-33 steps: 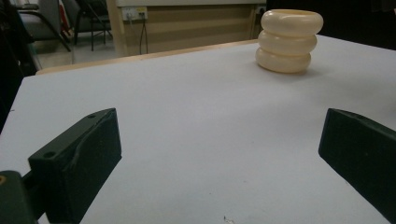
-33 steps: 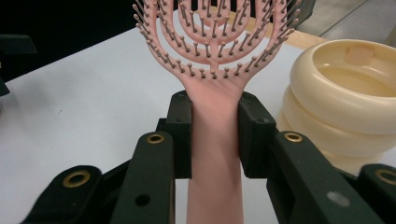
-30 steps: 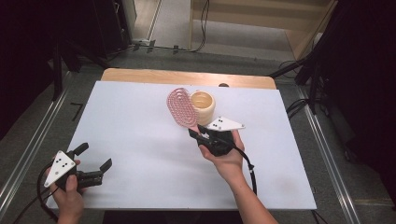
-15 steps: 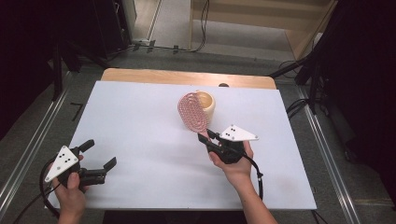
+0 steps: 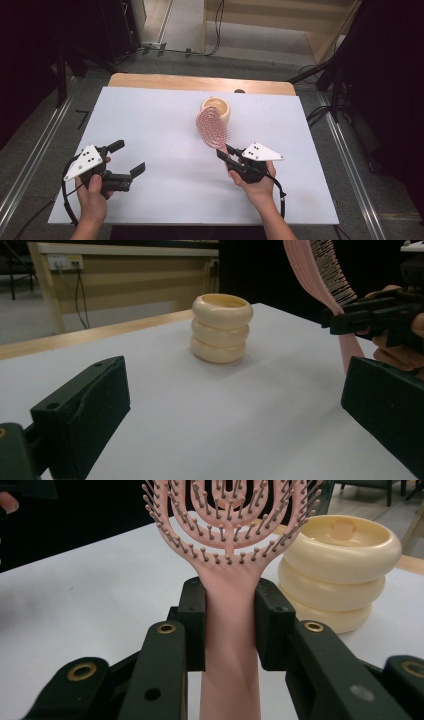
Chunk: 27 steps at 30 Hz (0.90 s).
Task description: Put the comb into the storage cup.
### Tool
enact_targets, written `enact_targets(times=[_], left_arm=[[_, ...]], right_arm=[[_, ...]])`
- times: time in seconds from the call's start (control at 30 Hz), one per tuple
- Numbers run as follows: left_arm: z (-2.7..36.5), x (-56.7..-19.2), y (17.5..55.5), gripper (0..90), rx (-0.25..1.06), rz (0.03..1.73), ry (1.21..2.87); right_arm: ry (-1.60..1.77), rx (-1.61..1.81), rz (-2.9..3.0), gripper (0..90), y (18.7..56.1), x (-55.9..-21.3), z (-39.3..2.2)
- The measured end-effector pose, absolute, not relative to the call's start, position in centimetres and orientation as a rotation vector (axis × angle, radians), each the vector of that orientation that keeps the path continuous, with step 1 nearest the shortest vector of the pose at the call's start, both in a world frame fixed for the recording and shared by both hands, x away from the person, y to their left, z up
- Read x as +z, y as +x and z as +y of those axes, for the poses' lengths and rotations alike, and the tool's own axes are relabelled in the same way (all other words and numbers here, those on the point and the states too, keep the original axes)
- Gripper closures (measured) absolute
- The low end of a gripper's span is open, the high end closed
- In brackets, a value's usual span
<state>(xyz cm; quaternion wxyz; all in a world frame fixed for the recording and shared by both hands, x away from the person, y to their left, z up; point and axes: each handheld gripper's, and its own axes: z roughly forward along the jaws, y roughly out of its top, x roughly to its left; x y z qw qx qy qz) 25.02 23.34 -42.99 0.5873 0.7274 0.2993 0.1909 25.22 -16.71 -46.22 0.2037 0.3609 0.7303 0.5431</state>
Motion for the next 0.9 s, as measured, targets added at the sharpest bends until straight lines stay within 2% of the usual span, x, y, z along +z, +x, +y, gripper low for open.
enact_targets(times=[0.37, 0.9], left_arm=[[19.5, -41.4, 26.0, 0.0, 0.372, 0.645, 1.713], [15.2, -39.3, 27.3, 0.0, 0.336, 0.560, 1.760]], right_arm=[[0.972, 1.527, 2.009, 67.9, 24.5, -46.0, -17.1], [0.955, 1.534, 2.001, 67.9, 24.0, -46.0, -17.0]])
